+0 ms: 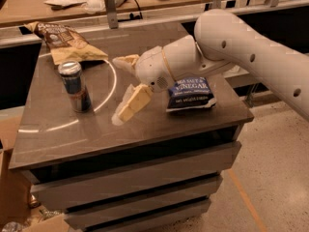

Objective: Move redbull can near brown chip bag

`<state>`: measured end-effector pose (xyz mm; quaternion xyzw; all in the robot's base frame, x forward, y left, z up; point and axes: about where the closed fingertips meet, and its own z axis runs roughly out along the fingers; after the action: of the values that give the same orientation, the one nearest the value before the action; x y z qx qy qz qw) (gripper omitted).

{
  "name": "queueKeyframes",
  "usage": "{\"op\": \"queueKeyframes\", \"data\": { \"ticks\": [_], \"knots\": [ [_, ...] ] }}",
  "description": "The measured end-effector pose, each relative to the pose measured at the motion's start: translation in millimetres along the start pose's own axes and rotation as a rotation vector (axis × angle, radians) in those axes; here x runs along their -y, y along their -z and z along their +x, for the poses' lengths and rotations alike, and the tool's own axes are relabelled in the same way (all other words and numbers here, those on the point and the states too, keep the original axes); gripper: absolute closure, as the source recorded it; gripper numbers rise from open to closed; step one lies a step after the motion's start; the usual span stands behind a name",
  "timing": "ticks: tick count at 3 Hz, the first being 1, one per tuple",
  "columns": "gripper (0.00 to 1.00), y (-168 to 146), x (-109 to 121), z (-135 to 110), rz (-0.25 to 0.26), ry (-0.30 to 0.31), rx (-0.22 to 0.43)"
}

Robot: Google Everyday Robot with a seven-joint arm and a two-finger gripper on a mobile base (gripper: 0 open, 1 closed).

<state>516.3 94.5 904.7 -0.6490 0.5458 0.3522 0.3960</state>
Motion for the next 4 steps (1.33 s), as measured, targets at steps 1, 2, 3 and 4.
{"op": "queueKeyframes", "data": {
  "ticks": [1, 2, 3, 4],
  "knots": [
    [0.00, -31.0, 4.5, -11.0, -0.023, -0.008, 0.056],
    [0.00, -57.3, 12.6, -21.9, -0.042, 0.003, 0.111],
    [0.00, -81.4, 24.5, -27.5, -0.060, 0.034, 0.147],
    [0.00, -105.6, 36.5, -26.9, -0.084, 0.042, 0.172]
  ]
}}
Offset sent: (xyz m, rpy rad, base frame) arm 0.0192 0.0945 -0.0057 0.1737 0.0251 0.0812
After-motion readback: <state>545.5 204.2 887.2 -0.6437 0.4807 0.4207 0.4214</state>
